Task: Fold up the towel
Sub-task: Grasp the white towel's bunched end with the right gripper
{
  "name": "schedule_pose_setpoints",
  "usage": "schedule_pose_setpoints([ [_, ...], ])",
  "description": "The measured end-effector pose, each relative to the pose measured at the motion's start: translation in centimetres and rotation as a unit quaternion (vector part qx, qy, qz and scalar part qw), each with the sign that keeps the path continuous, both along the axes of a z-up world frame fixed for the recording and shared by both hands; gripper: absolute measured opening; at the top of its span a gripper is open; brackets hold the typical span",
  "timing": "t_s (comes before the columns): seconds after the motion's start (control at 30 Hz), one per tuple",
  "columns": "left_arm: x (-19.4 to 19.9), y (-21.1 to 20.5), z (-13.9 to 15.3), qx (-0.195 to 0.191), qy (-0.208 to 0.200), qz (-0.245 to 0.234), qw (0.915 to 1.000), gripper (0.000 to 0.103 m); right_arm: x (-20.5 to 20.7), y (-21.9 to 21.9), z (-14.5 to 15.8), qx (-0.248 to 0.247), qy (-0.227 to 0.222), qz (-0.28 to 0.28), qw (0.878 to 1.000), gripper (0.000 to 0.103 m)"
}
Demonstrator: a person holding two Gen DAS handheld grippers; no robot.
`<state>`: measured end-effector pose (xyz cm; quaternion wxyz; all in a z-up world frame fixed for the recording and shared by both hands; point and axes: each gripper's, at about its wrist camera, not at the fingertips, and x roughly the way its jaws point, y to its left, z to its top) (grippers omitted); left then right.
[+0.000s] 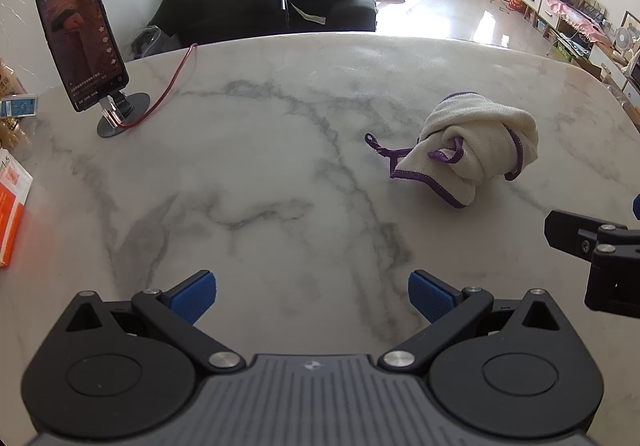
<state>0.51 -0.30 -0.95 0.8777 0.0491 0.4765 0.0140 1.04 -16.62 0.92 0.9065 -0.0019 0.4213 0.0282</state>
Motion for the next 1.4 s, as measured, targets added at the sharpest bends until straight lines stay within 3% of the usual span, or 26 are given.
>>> schedule_pose_setpoints([
  [0.87, 1.4, 1.1, -1.3, -0.004, 0.022, 0.017, 0.9996, 0.102, 3.9, 2.7, -0.2, -0.024, -0.021, 0.039, 0.999, 0.103],
  [1.03, 1.7, 1.3, -1.9, -0.005, 0.029, 0.019, 0.9994, 0.102, 4.3, 3.6, 0.0, -0.036, -0.041, 0.062, 0.997, 0.102],
  [1.3, 2.0, 1.8, -2.2, -0.018, 0.031, 0.021, 0.9991, 0.102, 5.2, 4.9, -0.2, -0.046, -0.048, 0.095, 0.993, 0.081],
  [1.4, 2.0, 2.1, -2.3, -0.027, 0.032, 0.023, 0.9989, 0.102, 5.5, 5.1, -0.4, -0.049, -0.045, 0.101, 0.993, 0.079],
])
